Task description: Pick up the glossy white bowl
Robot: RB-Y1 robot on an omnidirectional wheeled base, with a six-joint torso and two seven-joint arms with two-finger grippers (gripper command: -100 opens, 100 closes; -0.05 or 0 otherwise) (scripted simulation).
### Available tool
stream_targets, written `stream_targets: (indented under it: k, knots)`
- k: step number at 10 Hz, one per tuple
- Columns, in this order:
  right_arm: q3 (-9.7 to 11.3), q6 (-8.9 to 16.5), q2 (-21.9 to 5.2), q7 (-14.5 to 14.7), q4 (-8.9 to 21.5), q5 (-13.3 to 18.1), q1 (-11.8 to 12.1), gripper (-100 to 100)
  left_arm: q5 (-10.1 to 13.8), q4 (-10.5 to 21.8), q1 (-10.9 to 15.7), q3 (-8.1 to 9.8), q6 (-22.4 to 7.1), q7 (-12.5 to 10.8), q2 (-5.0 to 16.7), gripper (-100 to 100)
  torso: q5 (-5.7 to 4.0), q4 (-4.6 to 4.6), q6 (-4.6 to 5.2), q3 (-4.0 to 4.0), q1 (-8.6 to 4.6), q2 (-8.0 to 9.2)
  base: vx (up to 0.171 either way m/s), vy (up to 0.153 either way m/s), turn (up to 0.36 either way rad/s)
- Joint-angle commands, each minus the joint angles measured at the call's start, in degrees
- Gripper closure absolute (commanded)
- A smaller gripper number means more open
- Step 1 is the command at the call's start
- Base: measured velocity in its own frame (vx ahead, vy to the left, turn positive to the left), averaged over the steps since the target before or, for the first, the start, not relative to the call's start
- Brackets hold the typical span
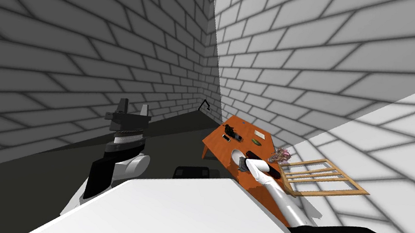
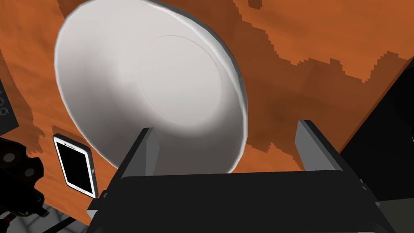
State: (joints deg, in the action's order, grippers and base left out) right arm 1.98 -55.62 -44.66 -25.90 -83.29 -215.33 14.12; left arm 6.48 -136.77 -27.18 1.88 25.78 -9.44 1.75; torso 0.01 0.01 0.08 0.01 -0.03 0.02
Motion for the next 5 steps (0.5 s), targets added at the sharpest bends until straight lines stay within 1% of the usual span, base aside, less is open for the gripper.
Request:
stream_targets:
  k: [1,3,4,5]
  knots:
    - [0.91,0.92,1.24,-1.39,0.67,1.70,-0.04,-100,0.00,0.00,0.00,0.00,0.00,0.00,0.00,0,0.00,0.00,0.00,0.00,0.00,0.00,-0.004,-0.045,0.074]
    - [2.27,2.30,3.09,-3.47,1.67,4.25,-0.09,-100,0.00,0.00,0.00,0.00,0.00,0.00,0.01,0,-0.06,0.00,-0.02,-0.01,-0.26,-0.03,0.008,-0.085,0.100]
    - [1.95,1.66,2.63,-2.79,1.54,3.57,-0.44,-100,0.00,0.00,0.00,0.01,0.00,0.00,0.01,0,-0.07,-0.01,-0.01,-0.01,-0.30,-0.02,-0.003,-0.036,0.019]
    - [2.05,1.84,2.73,-2.99,1.69,3.71,-0.51,100,0.00,0.00,0.00,0.00,0.00,0.00,0.00,0,-0.04,0.00,0.01,0.00,-0.15,0.00,0.000,-0.007,-0.002]
